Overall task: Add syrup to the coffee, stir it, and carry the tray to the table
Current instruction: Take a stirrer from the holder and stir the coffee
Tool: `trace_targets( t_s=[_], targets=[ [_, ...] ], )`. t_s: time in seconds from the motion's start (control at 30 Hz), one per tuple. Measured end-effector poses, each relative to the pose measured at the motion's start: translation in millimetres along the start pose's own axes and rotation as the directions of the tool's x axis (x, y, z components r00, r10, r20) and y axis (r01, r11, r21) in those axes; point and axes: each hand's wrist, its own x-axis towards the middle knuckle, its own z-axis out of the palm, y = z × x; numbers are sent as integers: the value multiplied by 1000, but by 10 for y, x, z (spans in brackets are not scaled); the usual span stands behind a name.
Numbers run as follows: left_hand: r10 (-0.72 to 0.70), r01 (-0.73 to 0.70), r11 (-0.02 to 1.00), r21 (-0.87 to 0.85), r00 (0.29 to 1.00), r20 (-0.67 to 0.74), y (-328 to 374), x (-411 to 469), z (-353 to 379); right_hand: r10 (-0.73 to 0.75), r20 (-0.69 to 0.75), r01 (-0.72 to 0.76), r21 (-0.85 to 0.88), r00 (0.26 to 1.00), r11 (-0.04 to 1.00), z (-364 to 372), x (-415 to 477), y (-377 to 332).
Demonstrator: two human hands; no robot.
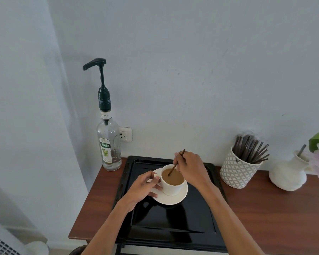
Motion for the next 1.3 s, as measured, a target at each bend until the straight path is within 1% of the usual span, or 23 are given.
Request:
trace_targets(
  t_s=[0.1,0.17,0.3,0.5,0.73,0.8,0.97,1.07,1.23,1.3],
  targets=[
    [35,-35,999,18,999,-13,-27,17,-9,5,-40,-9,-79,999,997,-99,25,55],
    [71,-69,997,41,997,-43,-59,39,-5,21,-49,-26,-102,999,994,-171,6,114],
    [110,-106,994,39,988,-107,-126,89,-14,27,-25,-29,-90,999,996,-183,-55,133],
    [144,-146,989,-3,981,-130,-161,125,-40,7,28,-5,-59,1000,998,-24,-6,-26],
    [171,-173,985,-5,974,-148,-192,175,-54,-4,-7,3,-147,1000,989,-120,82,40],
    [176,-177,984,6,973,-149,-199,185,-60,-6,-8,5,-134,1000,991,-125,64,72],
    [195,-188,980,57,968,-157,-211,211,-68,-16,63,16,-8,998,1000,-1,78,31],
    [192,-181,980,76,967,-170,-216,222,-66,-37,31,38,-13,999,999,36,136,2],
    [193,-180,980,83,963,-188,-229,211,-60,-20,-78,7,-167,997,986,-104,168,94],
    [203,-186,977,102,959,-195,-229,204,-56,3,-55,-10,-130,998,992,-123,157,133]
  ],
)
